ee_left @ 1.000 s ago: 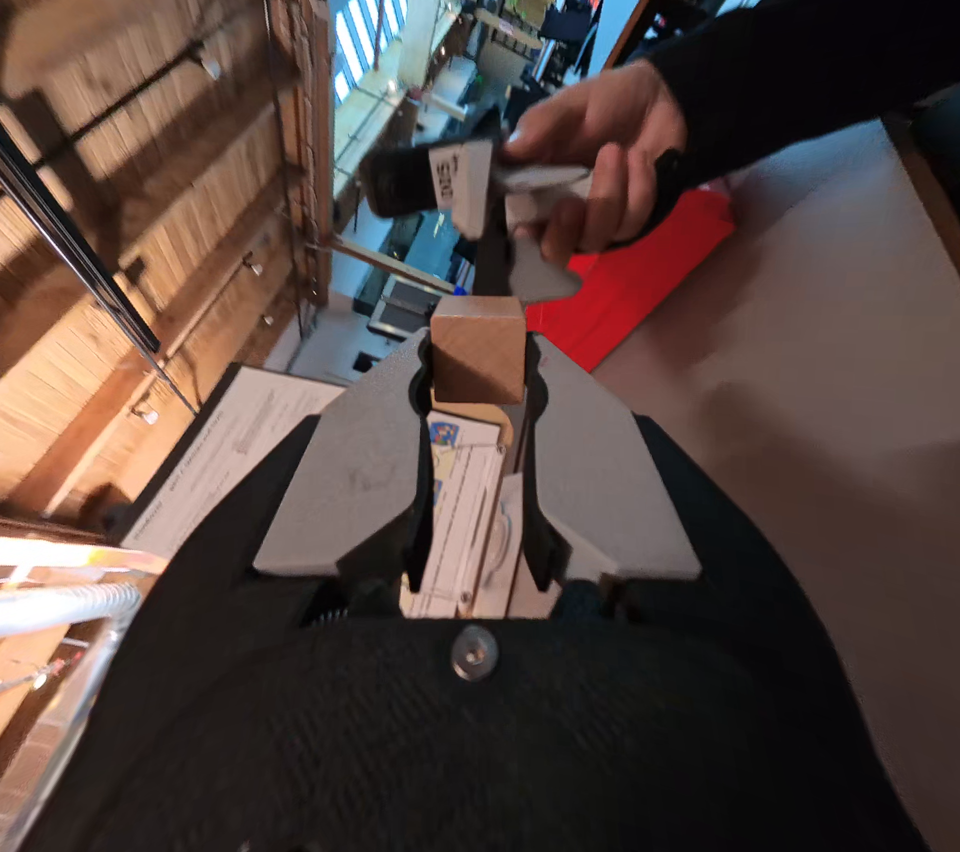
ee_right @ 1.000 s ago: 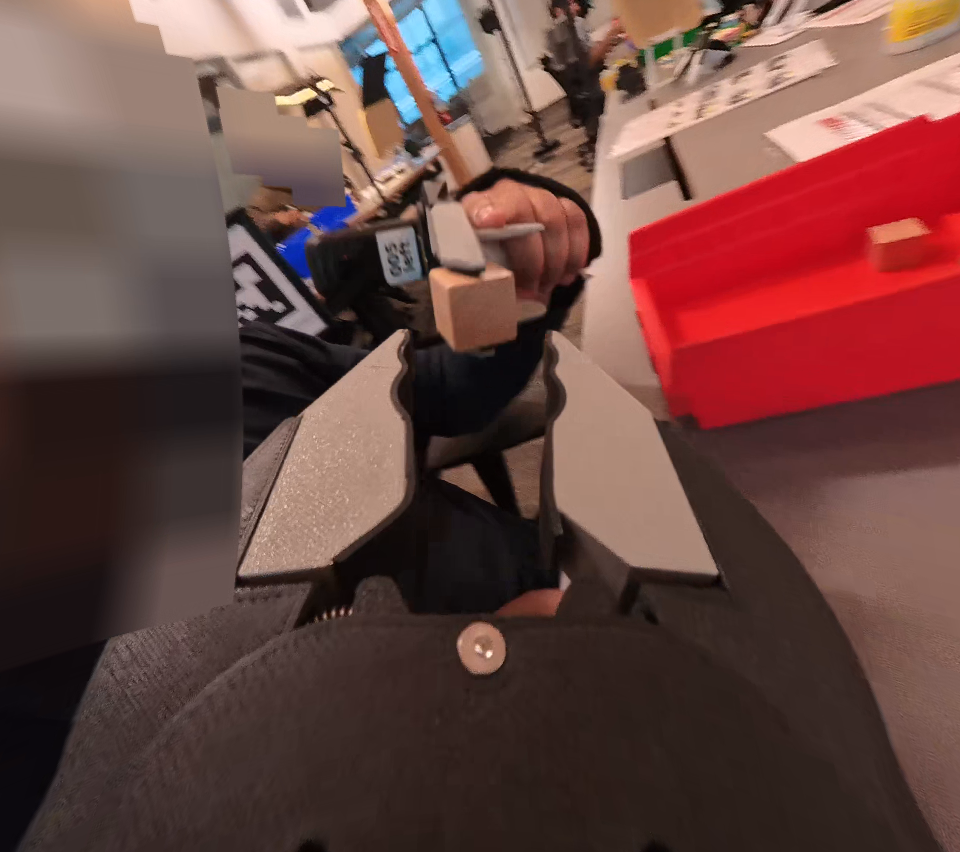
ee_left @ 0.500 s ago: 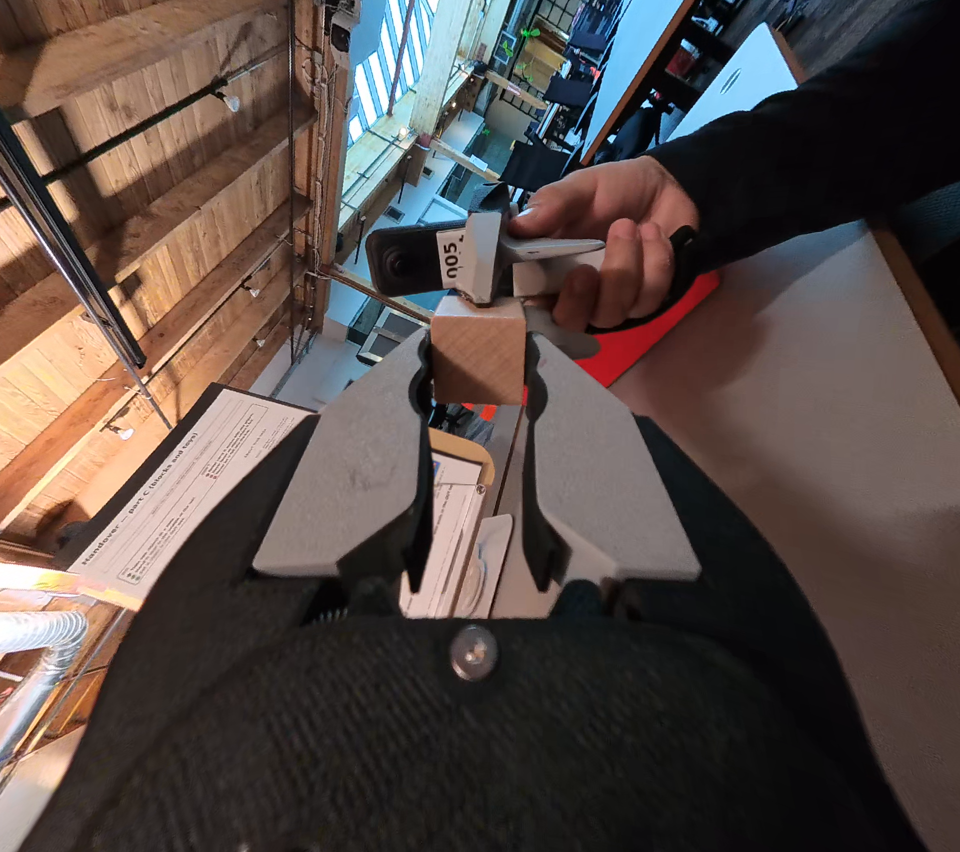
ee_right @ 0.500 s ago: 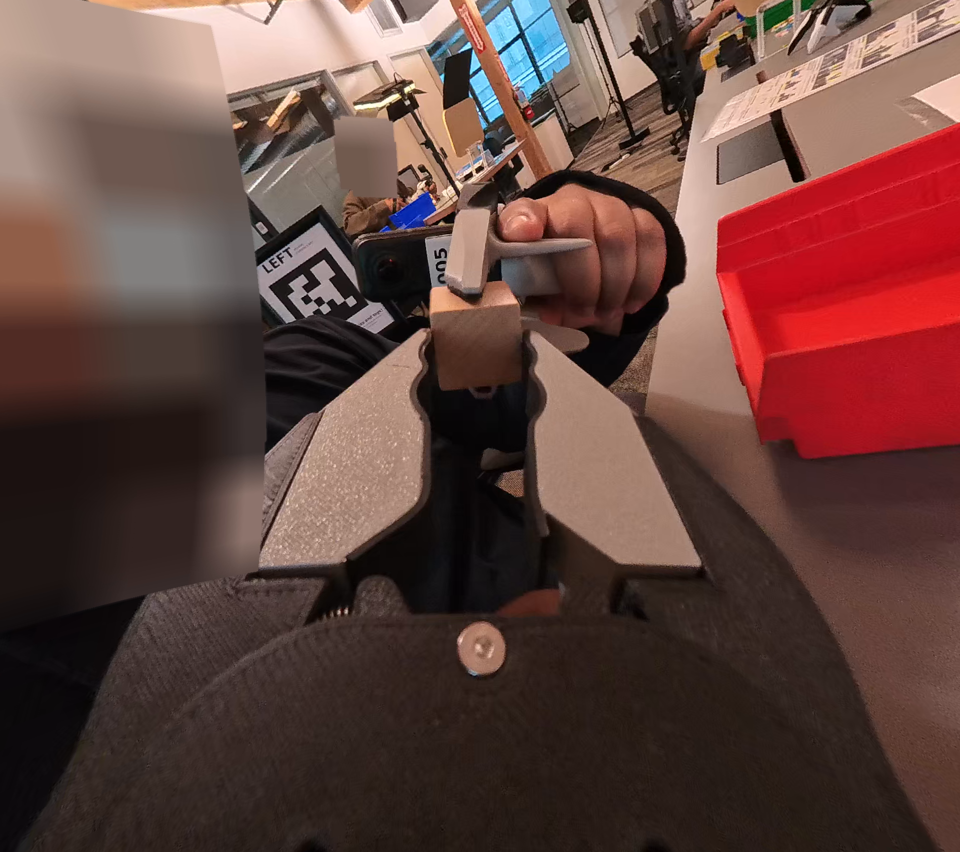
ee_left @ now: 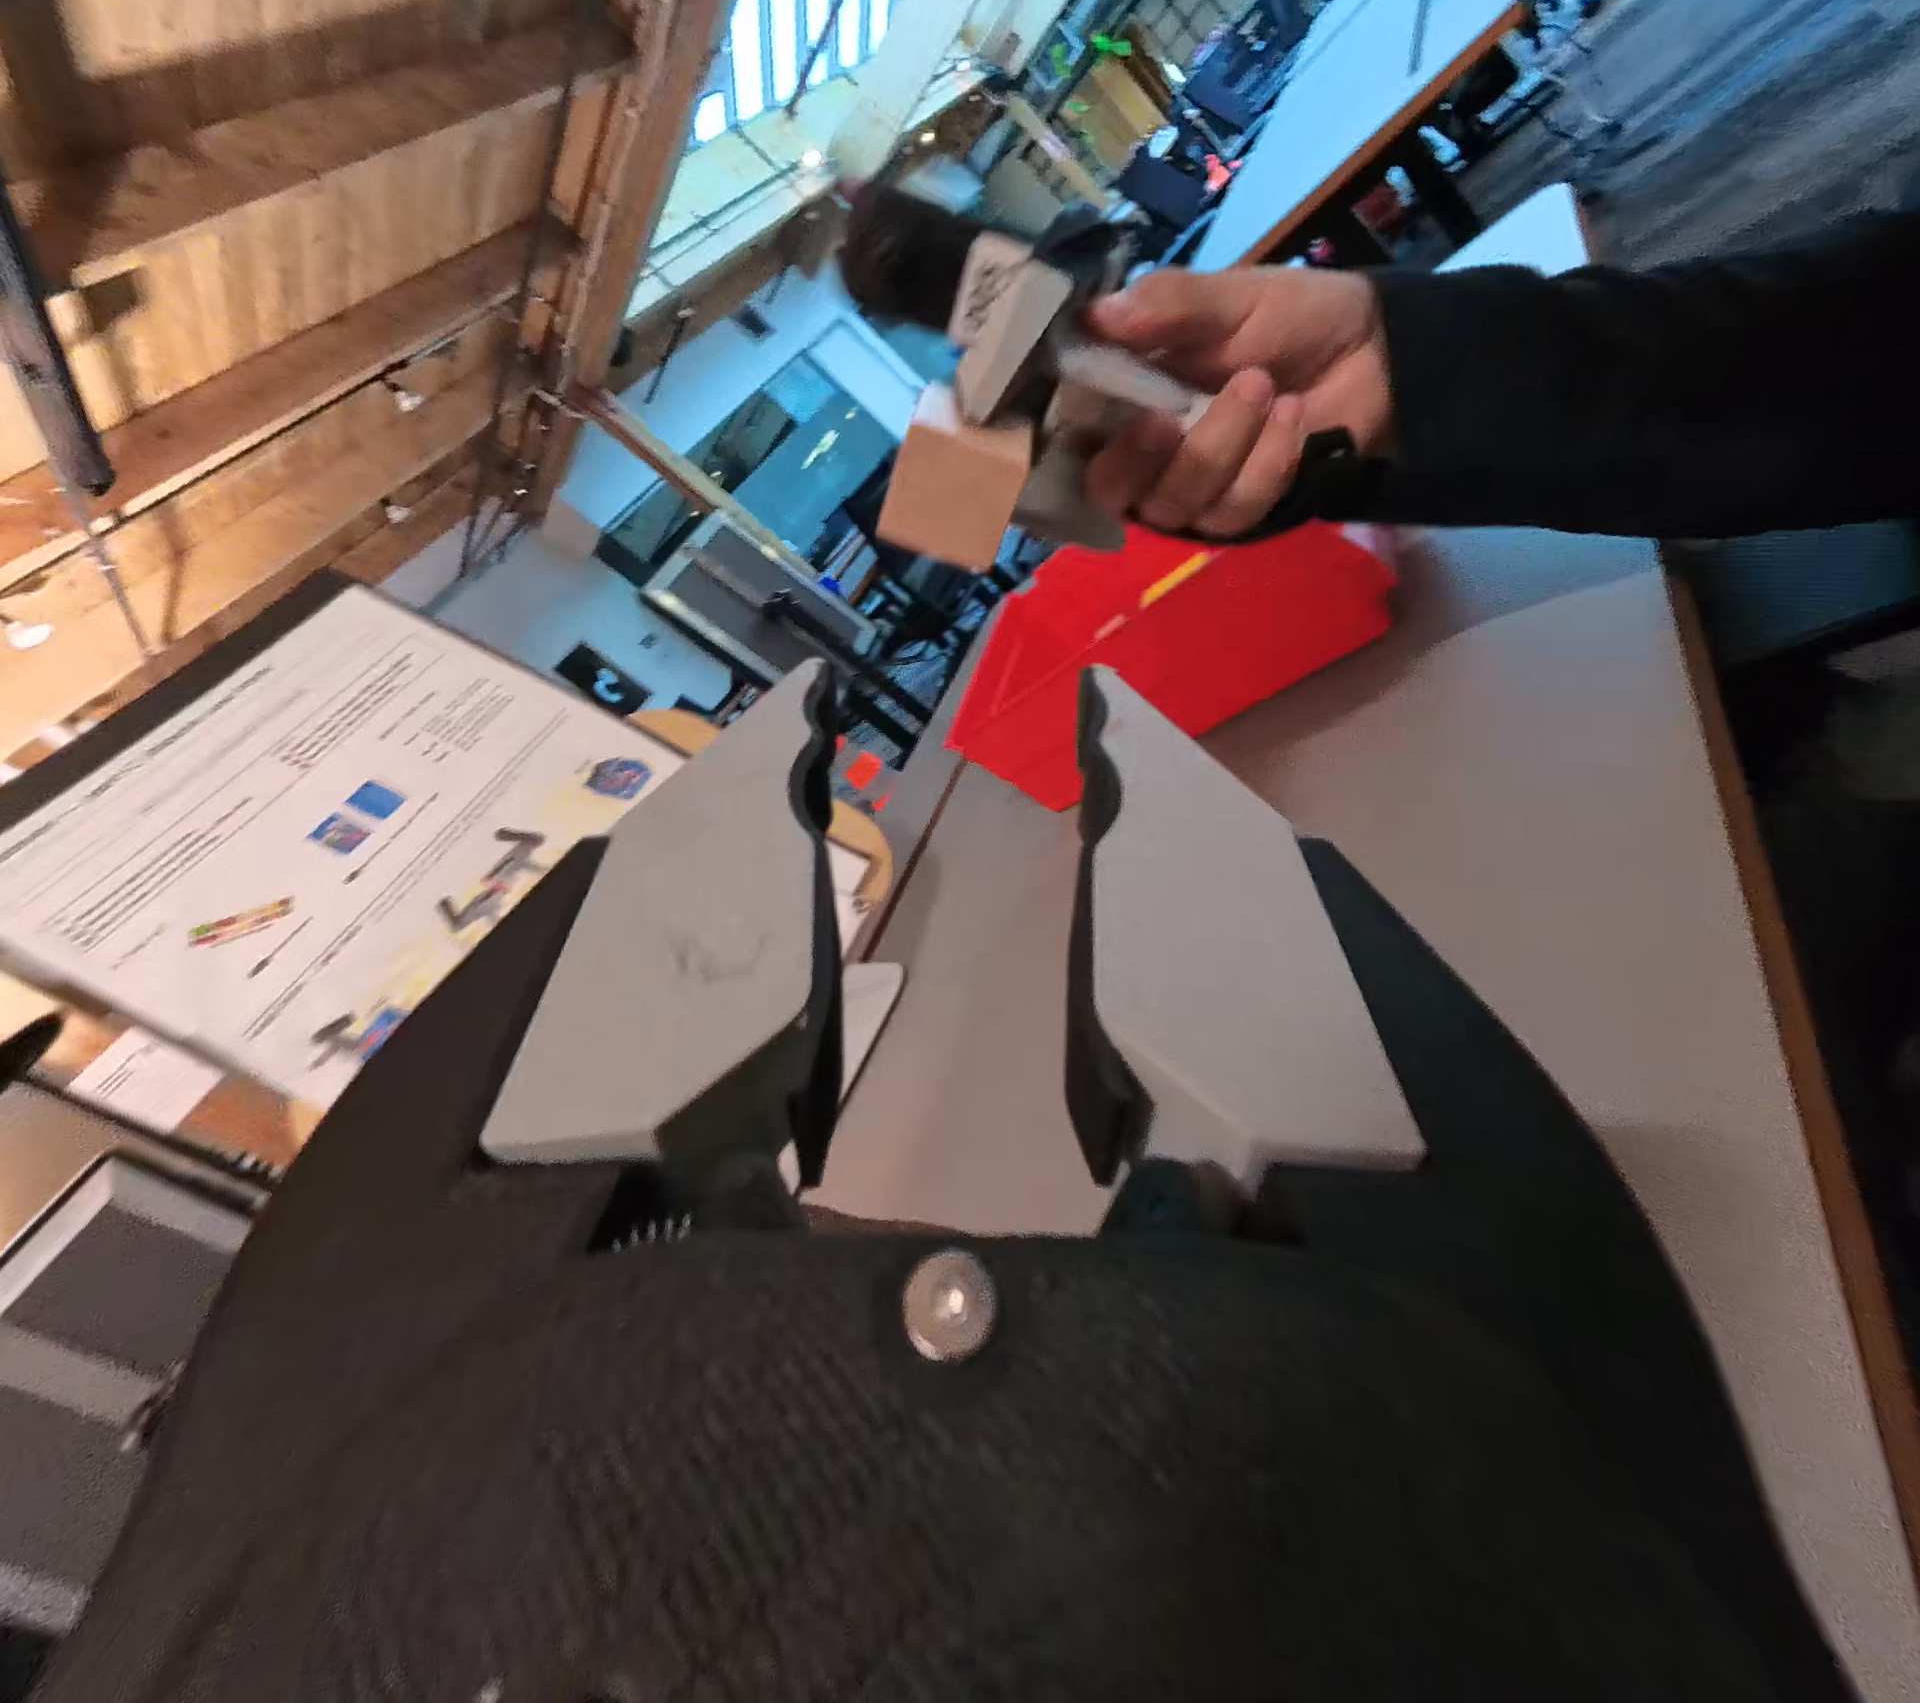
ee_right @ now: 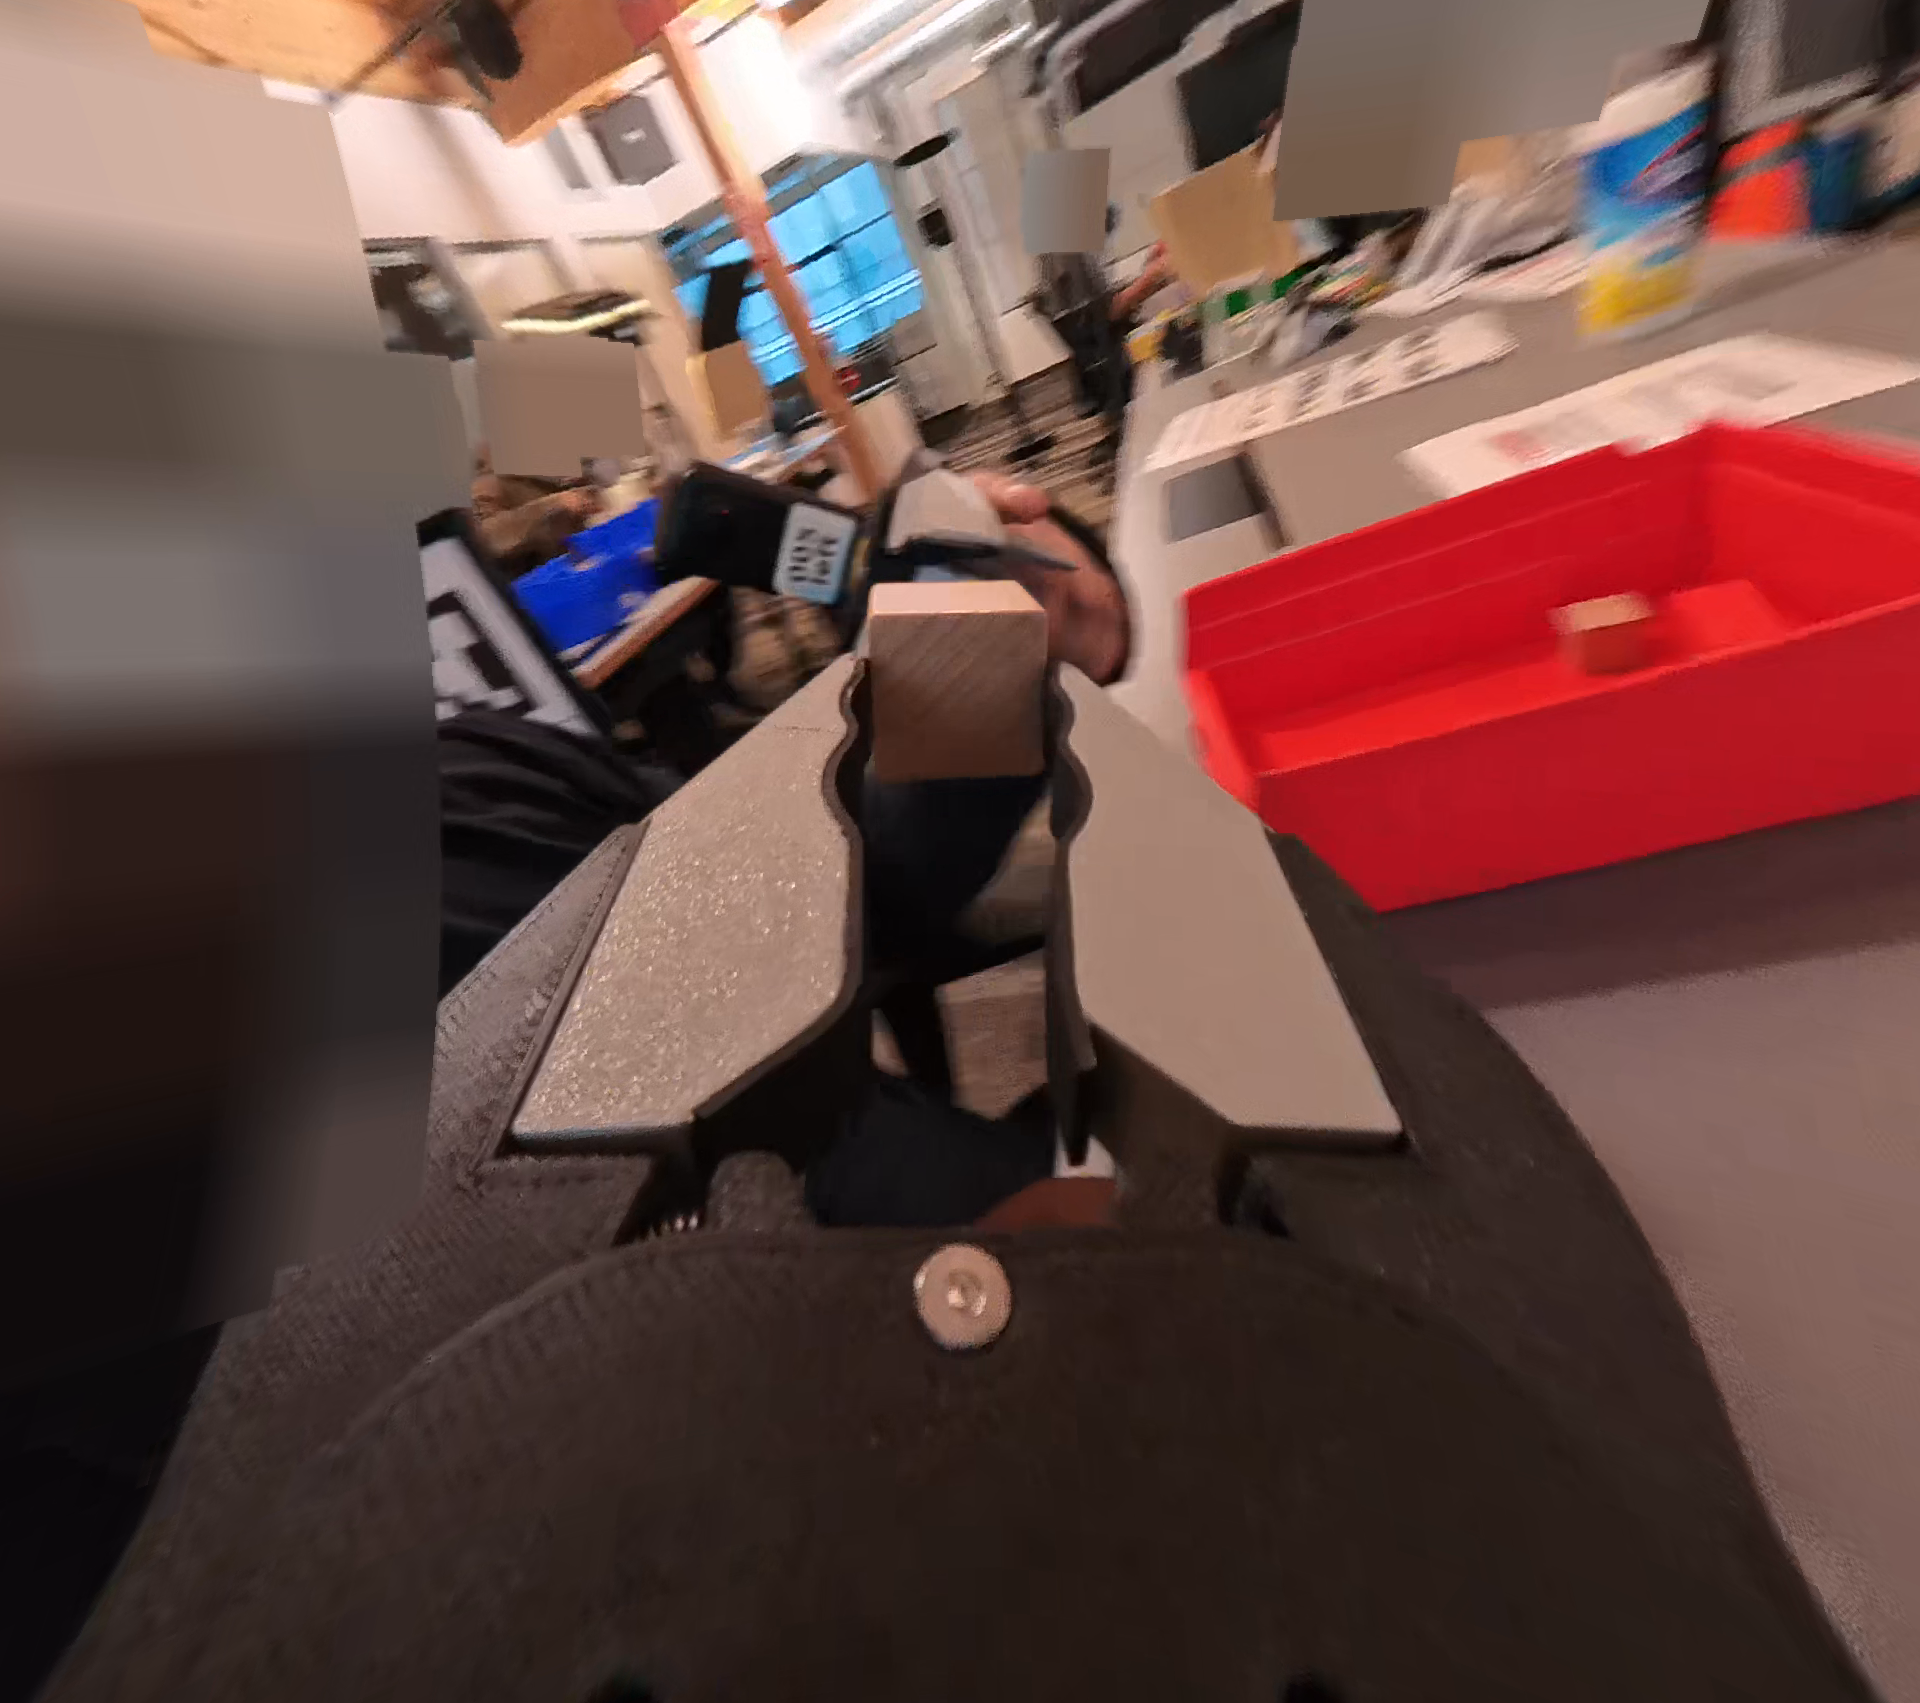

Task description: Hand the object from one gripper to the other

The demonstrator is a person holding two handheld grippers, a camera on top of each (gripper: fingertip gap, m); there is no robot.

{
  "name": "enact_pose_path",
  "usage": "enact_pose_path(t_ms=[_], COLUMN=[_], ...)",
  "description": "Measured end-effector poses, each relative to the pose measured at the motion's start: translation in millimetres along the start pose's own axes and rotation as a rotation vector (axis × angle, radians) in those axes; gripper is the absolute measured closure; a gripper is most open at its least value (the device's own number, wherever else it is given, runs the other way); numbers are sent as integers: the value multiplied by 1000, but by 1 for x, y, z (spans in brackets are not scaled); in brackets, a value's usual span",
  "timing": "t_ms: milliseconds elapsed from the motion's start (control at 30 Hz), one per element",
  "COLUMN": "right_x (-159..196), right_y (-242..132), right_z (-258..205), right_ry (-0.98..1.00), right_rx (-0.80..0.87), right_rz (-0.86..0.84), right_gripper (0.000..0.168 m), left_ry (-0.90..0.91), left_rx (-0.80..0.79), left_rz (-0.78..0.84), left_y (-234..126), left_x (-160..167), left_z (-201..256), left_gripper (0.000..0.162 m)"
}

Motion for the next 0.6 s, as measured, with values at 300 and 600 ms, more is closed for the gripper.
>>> enact_pose_path(t_ms=[300,600], right_x=[0,73], right_y=[-191,-209], right_z=[121,190], right_ry=[-215,22], right_rx=[1347,1435], right_rz=[-197,-740], right_gripper=[138,137], left_ry=[-242,-588], left_rx=[-207,-208], left_rz=[142,-114], left_y=[-58,-42], left_x=[-4,48], left_z=[-42,-56], left_gripper=[143,141])
Point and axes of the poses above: each gripper's, where its closed fingertips meet, y out along the fingers, x out of its underside, z = x × y across the jaws, the point moved 8 cm from there along -y, back along the fingers, and after that the axes turned 13 degrees about x, right-handed, at the moved point
